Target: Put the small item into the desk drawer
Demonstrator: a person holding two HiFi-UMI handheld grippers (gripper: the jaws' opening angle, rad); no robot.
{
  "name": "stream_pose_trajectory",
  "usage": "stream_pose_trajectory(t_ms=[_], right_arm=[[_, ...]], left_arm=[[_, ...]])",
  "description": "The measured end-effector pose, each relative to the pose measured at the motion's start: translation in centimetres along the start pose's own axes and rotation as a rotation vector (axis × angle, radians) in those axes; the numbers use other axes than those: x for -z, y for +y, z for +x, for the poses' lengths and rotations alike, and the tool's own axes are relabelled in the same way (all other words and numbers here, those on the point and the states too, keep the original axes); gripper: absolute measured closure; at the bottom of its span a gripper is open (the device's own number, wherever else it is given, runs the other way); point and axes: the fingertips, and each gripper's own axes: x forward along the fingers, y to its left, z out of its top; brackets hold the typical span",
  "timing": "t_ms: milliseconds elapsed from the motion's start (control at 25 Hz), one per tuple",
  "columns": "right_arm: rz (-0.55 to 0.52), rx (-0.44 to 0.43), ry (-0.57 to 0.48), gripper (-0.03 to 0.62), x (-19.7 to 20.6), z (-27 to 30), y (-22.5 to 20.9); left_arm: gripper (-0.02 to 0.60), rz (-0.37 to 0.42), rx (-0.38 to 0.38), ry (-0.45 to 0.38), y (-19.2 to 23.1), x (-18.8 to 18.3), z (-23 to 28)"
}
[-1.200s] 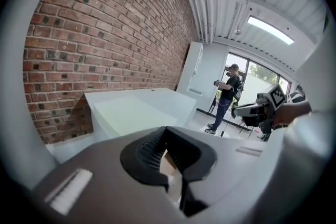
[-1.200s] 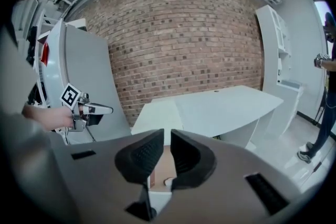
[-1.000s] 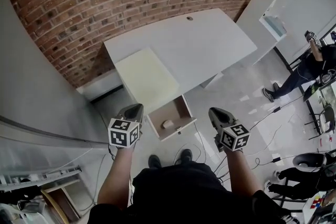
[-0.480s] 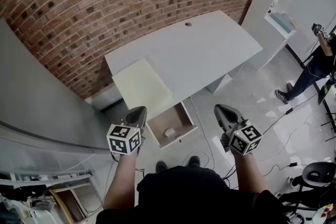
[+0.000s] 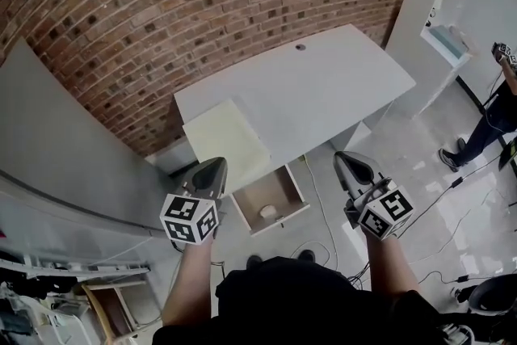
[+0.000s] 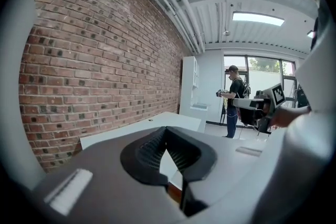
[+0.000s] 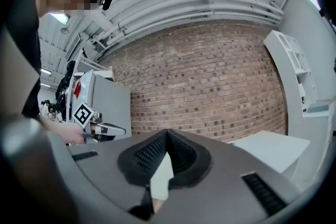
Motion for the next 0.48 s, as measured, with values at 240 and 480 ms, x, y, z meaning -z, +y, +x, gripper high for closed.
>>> stream_pose_trajectory(t_ms=[240,480], right_arm=[[-0.014,-0.016,-0.003,0.582,-0.3,-0.3,0.9],[-0.044,0.019,0.029,0.582,0.2,-1.4,1.0]], left_arm=[[0.571,-0.005,-0.006,0.000,-0.3,0.6,-0.1],[0.571,-0.007,0.011,-0.003,-0.5,1.1,-0.3]])
